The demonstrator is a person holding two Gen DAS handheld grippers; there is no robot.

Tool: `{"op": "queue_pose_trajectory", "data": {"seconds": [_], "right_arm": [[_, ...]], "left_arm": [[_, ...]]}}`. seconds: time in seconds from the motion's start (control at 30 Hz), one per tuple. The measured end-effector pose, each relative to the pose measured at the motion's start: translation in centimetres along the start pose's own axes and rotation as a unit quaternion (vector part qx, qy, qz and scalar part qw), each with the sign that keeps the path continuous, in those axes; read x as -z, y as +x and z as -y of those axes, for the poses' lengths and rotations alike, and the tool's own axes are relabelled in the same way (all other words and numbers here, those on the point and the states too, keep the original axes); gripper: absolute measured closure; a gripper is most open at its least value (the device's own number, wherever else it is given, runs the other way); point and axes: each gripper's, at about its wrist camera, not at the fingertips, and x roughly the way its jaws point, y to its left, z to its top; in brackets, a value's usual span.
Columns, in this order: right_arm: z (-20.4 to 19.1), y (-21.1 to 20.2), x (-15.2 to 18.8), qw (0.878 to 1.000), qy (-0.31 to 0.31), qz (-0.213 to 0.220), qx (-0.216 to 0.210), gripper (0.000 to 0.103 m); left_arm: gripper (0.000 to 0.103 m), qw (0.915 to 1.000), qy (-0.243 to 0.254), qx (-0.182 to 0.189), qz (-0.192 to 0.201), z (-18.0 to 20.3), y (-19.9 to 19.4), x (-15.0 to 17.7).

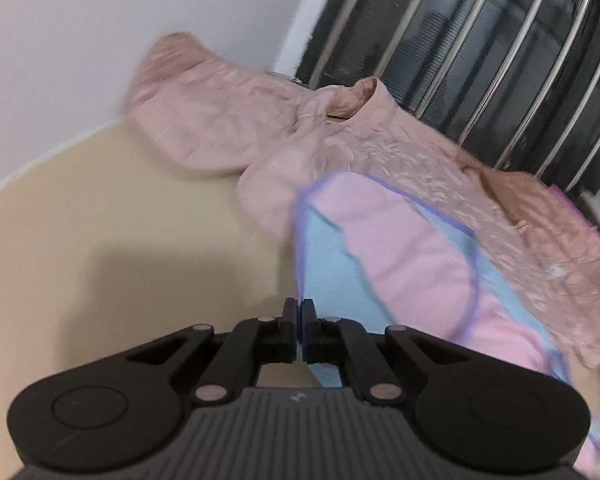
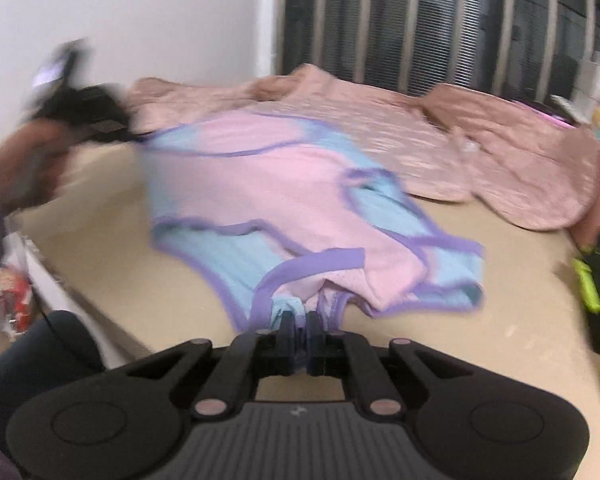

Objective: Fold clothes

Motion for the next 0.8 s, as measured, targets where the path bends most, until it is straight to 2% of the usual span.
{"op": "queue_pose_trajectory", "data": {"seconds": [0.1,0.2,0.27,0.3,0.37,0.4,0.43,0.47,0.53,0.6,0.67,0.7,0.73,0.8], "right_arm": [[2.3,-0.4,0.5,0.999,0.029,-0.004,0.033,0.099],[3.9,0.0,0.6,0.997,0.043,-0.008,0.062,0.099],[4.7,0.1,0.5,0.995,0.050,-0.011,0.085,0.099],[5.0,0.2,0.4,0.994,0.056,-0.012,0.098,0.098],[5.4,-0.1,0.3,0.990,0.066,-0.011,0.121,0.096],[5.5,-0.7,0.3,0.990,0.069,-0.001,0.121,0.094],[5.5,-1.3,0.1,0.991,0.075,0.014,0.114,0.093],[5.5,-2.0,-0.2,0.991,0.081,0.027,0.102,0.092],[5.3,-2.9,-1.0,0.992,0.092,0.049,0.073,0.090],[4.9,-2.4,-2.5,0.992,0.092,0.064,0.052,0.088],[4.5,-1.0,-4.2,0.992,0.092,0.072,0.038,0.081],[4.4,0.2,-5.0,0.992,0.095,0.072,0.030,0.076],[4.2,1.3,-5.8,0.992,0.099,0.068,0.022,0.076],[3.8,3.7,-7.3,0.993,0.108,0.055,0.013,0.076]], "left_arm": [[0.102,0.9999,0.005,-0.014,0.002,-0.5,-4.0,4.2],[0.101,0.9999,0.011,-0.006,-0.005,-0.1,-6.9,7.0],[0.100,0.9989,0.043,0.002,-0.018,1.4,-8.4,8.3],[0.097,0.9982,0.059,0.002,-0.012,2.3,-9.1,8.6],[0.082,0.9968,0.080,-0.001,0.011,3.8,-10.6,8.3],[0.075,0.9964,0.080,0.009,0.029,4.1,-11.4,7.6],[0.058,0.9955,0.080,0.020,0.046,4.5,-12.0,6.9],[0.051,0.9941,0.083,0.038,0.058,4.9,-12.1,5.9],[0.050,0.9922,0.095,0.057,0.058,6.2,-10.7,3.6],[0.049,0.9902,0.106,0.085,0.034,7.9,-7.9,1.7],[0.048,0.9833,0.126,0.130,-0.018,10.1,-3.2,0.0],[0.048,0.9807,0.134,0.136,-0.042,11.2,-0.8,-0.6],[0.049,0.9790,0.151,0.125,-0.055,12.5,1.4,-1.1],[0.049,0.9815,0.168,0.080,-0.043,13.9,4.1,-2.0]]}}
